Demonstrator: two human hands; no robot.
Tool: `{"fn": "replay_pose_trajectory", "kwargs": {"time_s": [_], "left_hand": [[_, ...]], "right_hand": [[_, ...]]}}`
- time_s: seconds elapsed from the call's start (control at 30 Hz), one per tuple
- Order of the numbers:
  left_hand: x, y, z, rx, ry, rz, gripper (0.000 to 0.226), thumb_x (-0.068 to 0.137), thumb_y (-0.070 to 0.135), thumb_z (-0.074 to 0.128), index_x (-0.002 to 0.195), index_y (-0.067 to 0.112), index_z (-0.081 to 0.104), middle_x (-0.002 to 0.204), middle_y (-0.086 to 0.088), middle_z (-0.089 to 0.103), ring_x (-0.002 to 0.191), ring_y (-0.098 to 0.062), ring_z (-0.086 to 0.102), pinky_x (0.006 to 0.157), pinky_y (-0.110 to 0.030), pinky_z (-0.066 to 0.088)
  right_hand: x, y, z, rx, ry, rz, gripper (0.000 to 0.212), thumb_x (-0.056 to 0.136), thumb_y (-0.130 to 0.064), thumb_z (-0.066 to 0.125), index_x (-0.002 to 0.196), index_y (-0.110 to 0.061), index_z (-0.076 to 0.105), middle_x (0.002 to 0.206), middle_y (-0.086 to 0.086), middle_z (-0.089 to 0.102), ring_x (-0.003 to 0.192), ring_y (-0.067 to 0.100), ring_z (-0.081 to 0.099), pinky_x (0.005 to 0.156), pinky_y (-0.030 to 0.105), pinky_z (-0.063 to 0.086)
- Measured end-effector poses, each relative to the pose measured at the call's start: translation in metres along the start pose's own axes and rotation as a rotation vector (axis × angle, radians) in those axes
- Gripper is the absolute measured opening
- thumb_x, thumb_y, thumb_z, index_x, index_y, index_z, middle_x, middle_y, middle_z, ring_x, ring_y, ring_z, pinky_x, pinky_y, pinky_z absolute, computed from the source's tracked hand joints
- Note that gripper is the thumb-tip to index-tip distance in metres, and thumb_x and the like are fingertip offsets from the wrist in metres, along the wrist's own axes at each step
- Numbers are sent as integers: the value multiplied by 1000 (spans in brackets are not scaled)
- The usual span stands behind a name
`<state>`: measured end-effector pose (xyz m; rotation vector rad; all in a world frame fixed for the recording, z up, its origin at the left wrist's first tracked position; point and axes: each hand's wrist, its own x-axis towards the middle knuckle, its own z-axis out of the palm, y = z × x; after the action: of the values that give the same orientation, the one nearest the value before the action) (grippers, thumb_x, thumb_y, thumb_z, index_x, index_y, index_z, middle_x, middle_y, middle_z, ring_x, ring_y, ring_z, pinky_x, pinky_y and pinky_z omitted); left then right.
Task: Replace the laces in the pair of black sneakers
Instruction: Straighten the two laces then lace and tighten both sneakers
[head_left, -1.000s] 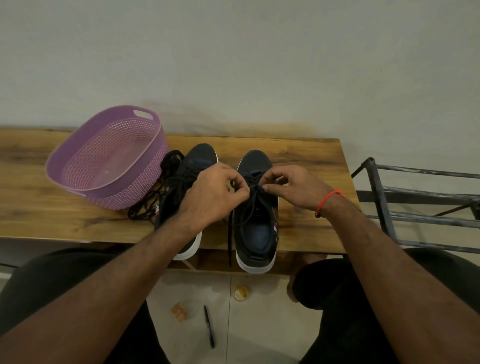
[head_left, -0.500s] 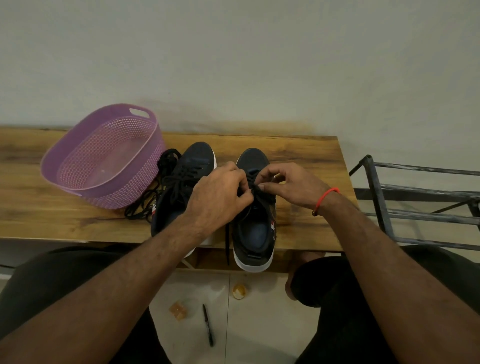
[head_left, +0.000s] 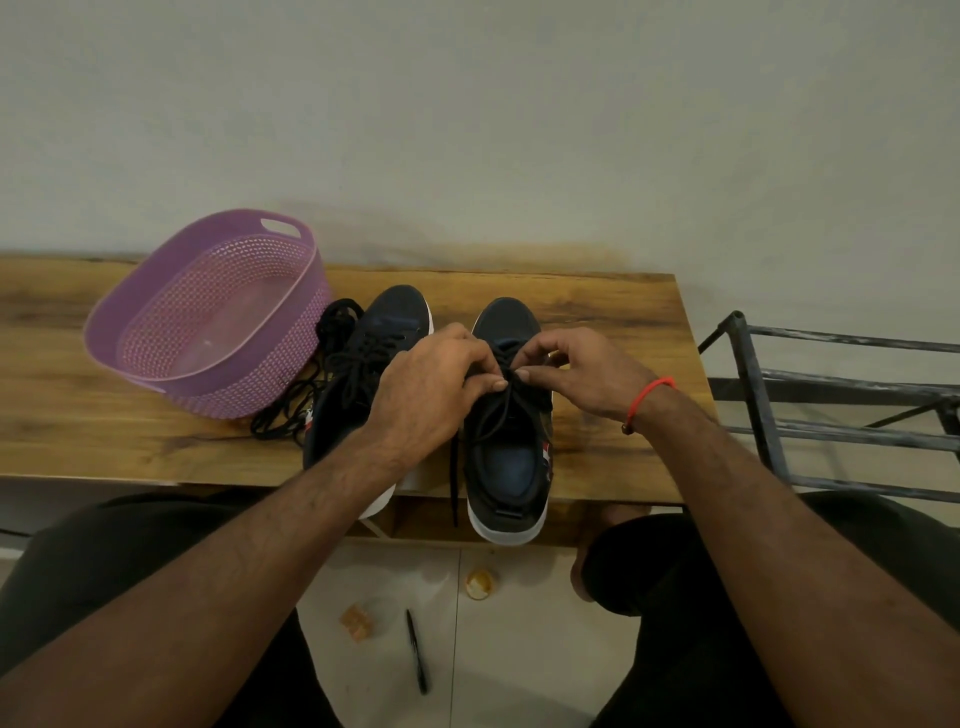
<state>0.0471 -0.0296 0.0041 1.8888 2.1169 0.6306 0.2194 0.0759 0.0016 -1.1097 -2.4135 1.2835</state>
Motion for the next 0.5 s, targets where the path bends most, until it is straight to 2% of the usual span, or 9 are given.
{"fn": "replay_pose_trajectory", "kwargs": {"time_s": [0.23, 0.37, 0.5], "left_hand": [[-1, -1, 1, -15, 33, 29, 15, 91, 44, 69, 97, 31, 71, 106, 15, 54, 97, -4, 51, 88, -40, 52], [0, -2, 2, 10, 36, 23, 19, 89, 50, 69, 96, 33, 70, 105, 15, 53, 99, -4, 51, 86, -39, 52], [-1, -3, 4, 46, 50, -12, 25, 88, 58, 66, 92, 33, 65, 105, 13, 53, 97, -6, 52, 83, -37, 53]], "right_hand": [[1, 2, -1, 86, -18, 5, 7, 93, -19, 69, 95, -25, 70, 98, -6, 69, 89, 5, 62, 68, 12, 47], [2, 2, 1, 143, -15, 21, 11, 91, -15, 71, 94, -26, 71, 92, -9, 67, 81, -1, 60, 64, 8, 46], [1, 1, 1, 110, -27, 23, 12, 92, -17, 69, 102, -23, 72, 99, -7, 69, 84, -1, 61, 65, 8, 47]]}}
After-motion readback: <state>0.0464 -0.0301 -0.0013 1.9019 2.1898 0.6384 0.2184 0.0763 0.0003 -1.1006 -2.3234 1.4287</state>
